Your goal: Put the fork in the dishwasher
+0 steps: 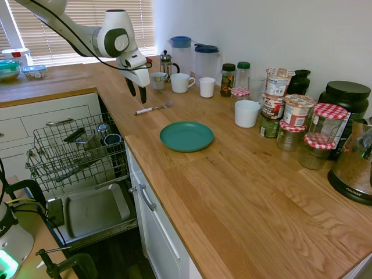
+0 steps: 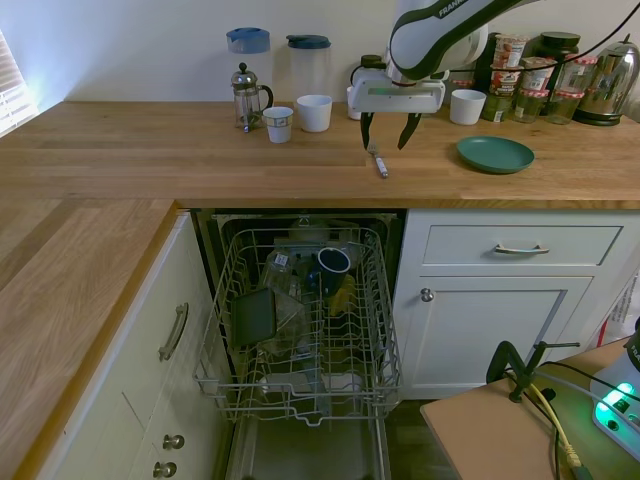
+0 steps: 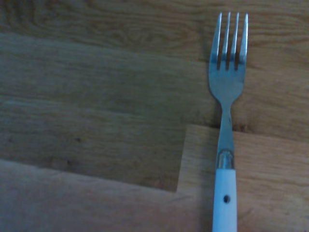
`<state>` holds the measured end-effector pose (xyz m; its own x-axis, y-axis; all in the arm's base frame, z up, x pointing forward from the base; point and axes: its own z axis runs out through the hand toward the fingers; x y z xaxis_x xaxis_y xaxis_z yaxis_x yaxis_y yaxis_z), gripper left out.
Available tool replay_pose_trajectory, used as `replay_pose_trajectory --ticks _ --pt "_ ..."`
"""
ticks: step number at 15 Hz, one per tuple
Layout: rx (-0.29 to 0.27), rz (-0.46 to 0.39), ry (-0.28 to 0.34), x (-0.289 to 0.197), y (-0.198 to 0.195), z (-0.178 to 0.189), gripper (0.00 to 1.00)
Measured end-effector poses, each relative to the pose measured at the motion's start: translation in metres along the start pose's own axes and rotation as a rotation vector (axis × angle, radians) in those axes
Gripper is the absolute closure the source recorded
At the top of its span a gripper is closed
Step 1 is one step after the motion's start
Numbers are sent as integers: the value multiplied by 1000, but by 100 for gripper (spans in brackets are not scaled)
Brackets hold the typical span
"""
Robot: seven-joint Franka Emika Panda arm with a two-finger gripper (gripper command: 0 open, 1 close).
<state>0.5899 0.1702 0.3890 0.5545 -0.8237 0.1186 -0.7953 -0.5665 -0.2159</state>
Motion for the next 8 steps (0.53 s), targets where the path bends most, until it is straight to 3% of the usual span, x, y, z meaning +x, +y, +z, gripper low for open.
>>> replay_pose_trajectory --ticks 8 --pt "-20 152 37 28 -28 41 0"
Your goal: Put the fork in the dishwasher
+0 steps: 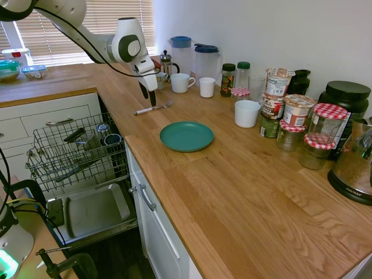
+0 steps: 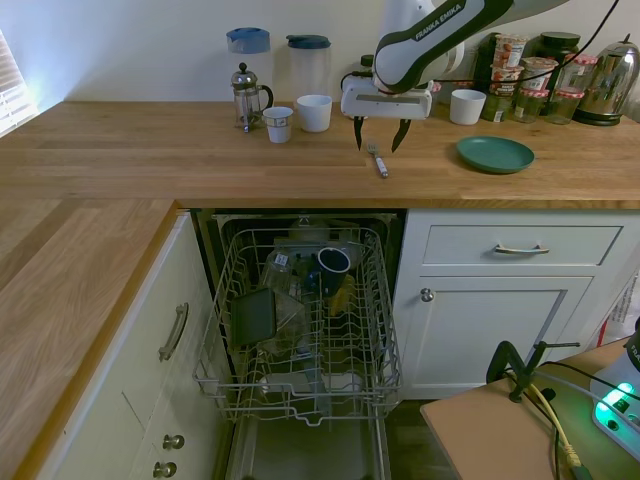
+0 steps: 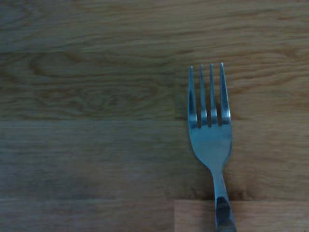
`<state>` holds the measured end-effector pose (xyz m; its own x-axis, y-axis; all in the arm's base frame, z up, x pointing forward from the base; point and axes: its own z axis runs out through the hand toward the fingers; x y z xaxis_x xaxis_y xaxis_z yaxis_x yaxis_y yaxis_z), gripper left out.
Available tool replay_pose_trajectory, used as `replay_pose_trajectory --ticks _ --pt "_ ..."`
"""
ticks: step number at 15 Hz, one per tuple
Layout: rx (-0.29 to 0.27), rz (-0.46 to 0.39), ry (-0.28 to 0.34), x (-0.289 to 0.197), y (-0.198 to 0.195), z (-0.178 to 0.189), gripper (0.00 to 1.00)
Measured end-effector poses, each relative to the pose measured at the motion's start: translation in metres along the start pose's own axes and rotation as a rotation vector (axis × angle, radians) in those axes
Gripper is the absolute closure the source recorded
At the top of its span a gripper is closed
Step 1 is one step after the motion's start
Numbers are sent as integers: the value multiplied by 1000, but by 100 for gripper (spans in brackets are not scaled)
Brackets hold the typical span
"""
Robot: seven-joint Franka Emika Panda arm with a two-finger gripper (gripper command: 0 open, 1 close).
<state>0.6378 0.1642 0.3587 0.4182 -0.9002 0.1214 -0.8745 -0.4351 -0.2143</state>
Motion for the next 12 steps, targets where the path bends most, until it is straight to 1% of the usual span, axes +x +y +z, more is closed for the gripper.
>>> replay_pose_trajectory --ticks 4,8,9,12 --pt "-38 20 -2 8 -4 15 0" --pt "-53 29 -9 10 -4 23 0" --pt "-56 31 -10 12 -4 25 100" --pt "-61 36 -17 13 -6 25 100"
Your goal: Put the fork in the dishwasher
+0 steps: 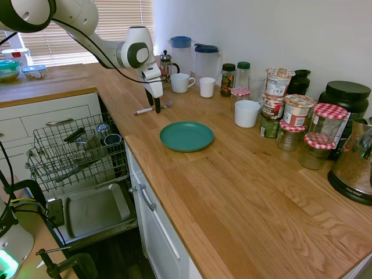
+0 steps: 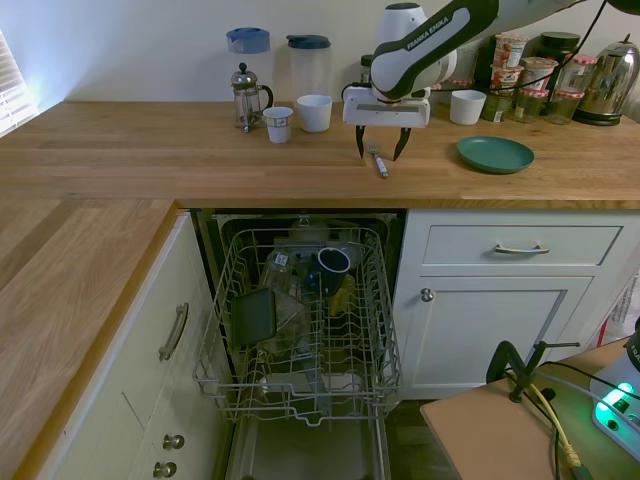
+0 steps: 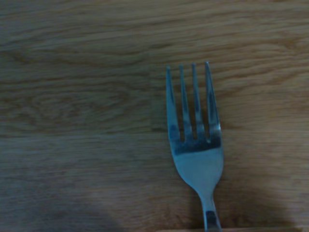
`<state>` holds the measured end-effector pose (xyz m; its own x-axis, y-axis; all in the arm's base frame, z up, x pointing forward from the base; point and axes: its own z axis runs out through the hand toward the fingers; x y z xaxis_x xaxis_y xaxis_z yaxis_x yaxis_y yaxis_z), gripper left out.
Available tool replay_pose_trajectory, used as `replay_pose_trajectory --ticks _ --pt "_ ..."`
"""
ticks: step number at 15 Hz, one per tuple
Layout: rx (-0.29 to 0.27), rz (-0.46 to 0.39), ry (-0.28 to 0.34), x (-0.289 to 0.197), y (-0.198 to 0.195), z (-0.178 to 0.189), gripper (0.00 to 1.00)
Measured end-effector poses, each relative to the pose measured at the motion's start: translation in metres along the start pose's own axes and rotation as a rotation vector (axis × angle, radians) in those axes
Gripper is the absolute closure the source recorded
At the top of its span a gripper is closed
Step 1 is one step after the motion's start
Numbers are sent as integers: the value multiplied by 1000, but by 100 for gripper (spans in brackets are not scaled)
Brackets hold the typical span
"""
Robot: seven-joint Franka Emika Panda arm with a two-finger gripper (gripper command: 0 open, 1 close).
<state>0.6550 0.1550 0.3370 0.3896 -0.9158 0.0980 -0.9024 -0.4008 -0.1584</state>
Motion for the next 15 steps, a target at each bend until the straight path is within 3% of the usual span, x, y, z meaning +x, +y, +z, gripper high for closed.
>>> replay_pose_trajectory --ticks 15 --pt "-62 -28 -40 -6 0 -2 100"
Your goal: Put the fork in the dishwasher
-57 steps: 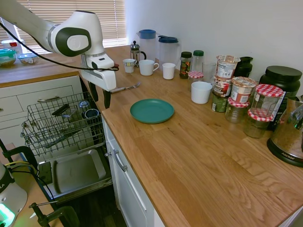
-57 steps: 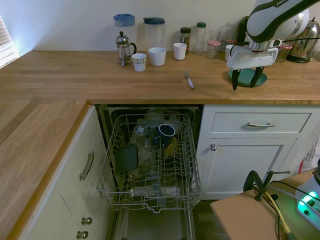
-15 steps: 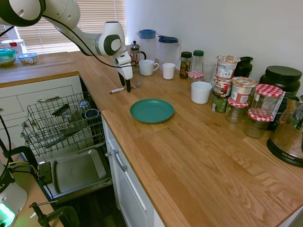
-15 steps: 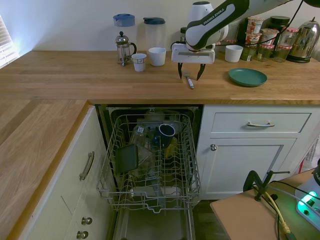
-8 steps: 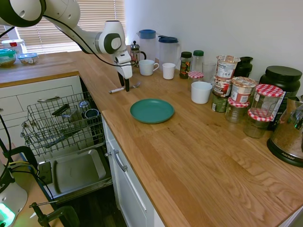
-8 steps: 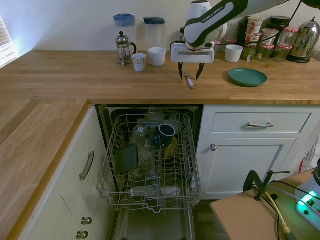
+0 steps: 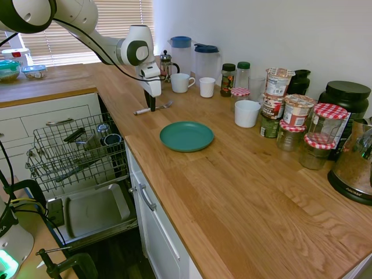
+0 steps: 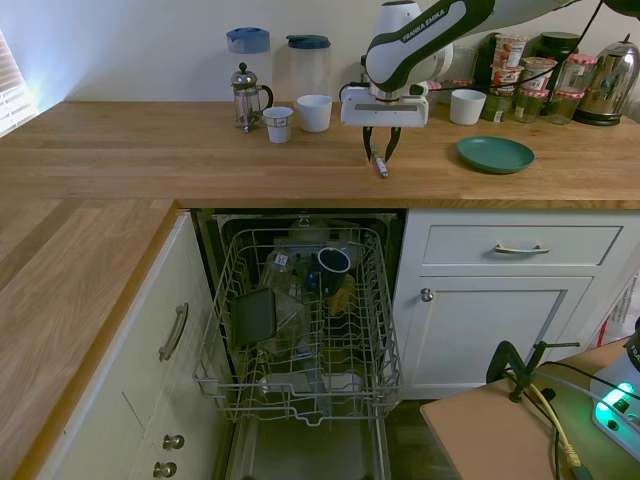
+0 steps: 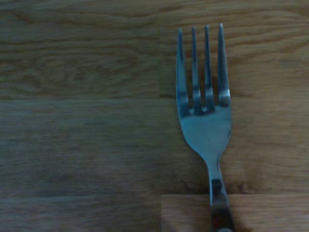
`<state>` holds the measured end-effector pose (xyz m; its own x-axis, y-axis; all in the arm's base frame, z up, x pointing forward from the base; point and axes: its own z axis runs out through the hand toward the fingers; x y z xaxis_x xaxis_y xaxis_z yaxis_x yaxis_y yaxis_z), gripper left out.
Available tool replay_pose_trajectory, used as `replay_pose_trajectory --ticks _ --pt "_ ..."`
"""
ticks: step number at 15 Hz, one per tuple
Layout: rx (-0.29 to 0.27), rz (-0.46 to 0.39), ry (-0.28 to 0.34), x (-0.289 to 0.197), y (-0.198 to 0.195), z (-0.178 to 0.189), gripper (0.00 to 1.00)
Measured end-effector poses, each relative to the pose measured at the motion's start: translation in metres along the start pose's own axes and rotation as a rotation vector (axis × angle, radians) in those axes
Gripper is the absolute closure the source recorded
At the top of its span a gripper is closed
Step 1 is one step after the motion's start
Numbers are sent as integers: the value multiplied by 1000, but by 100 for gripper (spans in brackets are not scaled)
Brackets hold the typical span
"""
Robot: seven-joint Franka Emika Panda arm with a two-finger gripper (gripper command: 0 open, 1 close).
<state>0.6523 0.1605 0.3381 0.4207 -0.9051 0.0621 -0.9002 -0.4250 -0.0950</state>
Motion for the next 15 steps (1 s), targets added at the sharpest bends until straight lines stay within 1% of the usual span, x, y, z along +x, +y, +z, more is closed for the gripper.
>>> replay_pose_trajectory --ticks 8,10,11,13,15 --pt "9 -11 1 -2 -2 -2 100" --pt "38 -12 6 -3 -5 -7 100" --pt "65 -7 14 -3 -5 -14 100" --pt "119 11 41 -9 2 -39 100" --pt "147 19 58 -19 16 -61 100"
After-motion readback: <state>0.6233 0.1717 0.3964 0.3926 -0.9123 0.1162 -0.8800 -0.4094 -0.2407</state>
